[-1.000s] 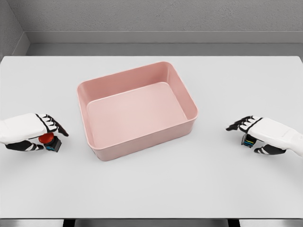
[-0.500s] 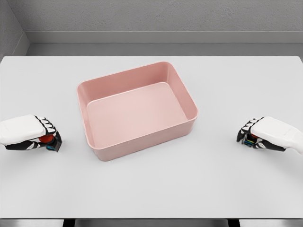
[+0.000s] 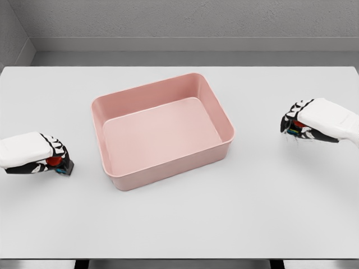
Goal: Put the industrial switch in the basket with both arms
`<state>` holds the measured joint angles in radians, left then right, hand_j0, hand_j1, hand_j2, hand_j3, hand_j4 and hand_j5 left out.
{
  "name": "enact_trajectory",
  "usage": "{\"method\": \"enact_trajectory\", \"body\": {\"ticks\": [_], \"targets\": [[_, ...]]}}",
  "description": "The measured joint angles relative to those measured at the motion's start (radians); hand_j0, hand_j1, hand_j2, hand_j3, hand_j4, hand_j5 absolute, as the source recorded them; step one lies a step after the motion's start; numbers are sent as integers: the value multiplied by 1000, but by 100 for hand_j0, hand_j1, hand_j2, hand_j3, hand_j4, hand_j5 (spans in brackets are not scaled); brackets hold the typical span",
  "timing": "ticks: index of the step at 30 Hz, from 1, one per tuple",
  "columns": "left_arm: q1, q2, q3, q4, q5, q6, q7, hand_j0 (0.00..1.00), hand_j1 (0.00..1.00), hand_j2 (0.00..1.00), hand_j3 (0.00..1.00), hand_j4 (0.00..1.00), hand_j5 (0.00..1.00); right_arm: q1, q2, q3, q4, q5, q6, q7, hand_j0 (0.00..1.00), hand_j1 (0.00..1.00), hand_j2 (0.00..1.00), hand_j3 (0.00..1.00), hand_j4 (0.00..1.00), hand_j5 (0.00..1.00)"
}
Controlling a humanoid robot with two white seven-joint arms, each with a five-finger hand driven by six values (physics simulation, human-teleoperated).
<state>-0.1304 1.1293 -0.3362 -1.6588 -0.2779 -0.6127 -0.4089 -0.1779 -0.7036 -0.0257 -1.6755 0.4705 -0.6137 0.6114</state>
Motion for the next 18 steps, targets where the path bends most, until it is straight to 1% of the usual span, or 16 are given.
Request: {"method": "enact_trajectory", "body": {"ticks": [2, 5, 6, 8, 11, 14, 15, 16, 17, 18], "targets": [[-2, 2, 3, -1, 6, 0, 0, 49, 49, 49, 49, 49, 49, -43, 11, 31, -1, 1, 0, -1, 42, 42, 42, 42, 42, 42], [-11, 10, 6, -2, 18, 0, 0, 49, 49, 49, 49, 49, 49, -141, 37, 86, -3, 2, -1, 0, 42, 42, 42, 42, 42, 42], [-11, 12, 6, -2, 23, 0, 0, 49, 49, 49, 49, 49, 49, -166, 48, 110, -5, 4, -1, 1, 42, 42, 42, 42, 42, 42], [-18, 15, 7, -2, 35, 0, 0, 49, 49, 49, 49, 49, 49, -242, 79, 166, -6, 9, 0, 0, 42, 42, 42, 42, 42, 42], [-31, 17, 8, -3, 45, 0, 1, 49, 49, 49, 49, 49, 49, -360, 145, 284, -8, 26, 1, 2, 42, 42, 42, 42, 42, 42], [-34, 20, 9, -6, 60, 0, 0, 49, 49, 49, 49, 49, 49, -468, 241, 417, -7, 74, 0, 1, 42, 42, 42, 42, 42, 42], [-43, 22, 9, -7, 64, -1, 0, 49, 49, 49, 49, 49, 49, -476, 271, 460, -7, 85, 0, 0, 43, 43, 43, 43, 43, 43], [-52, 22, 10, -9, 69, 0, 0, 49, 49, 49, 49, 49, 49, -474, 294, 492, -6, 96, 0, 0, 53, 53, 53, 53, 53, 53], [-58, 23, 10, -10, 75, 0, 0, 49, 49, 49, 49, 49, 49, -469, 310, 514, -3, 103, -1, 1, 100, 100, 100, 100, 100, 100], [-61, 23, 10, -11, 80, 0, 0, 49, 49, 49, 49, 49, 49, -469, 321, 529, 2, 107, -1, 0, 100, 100, 100, 100, 100, 100]]}}
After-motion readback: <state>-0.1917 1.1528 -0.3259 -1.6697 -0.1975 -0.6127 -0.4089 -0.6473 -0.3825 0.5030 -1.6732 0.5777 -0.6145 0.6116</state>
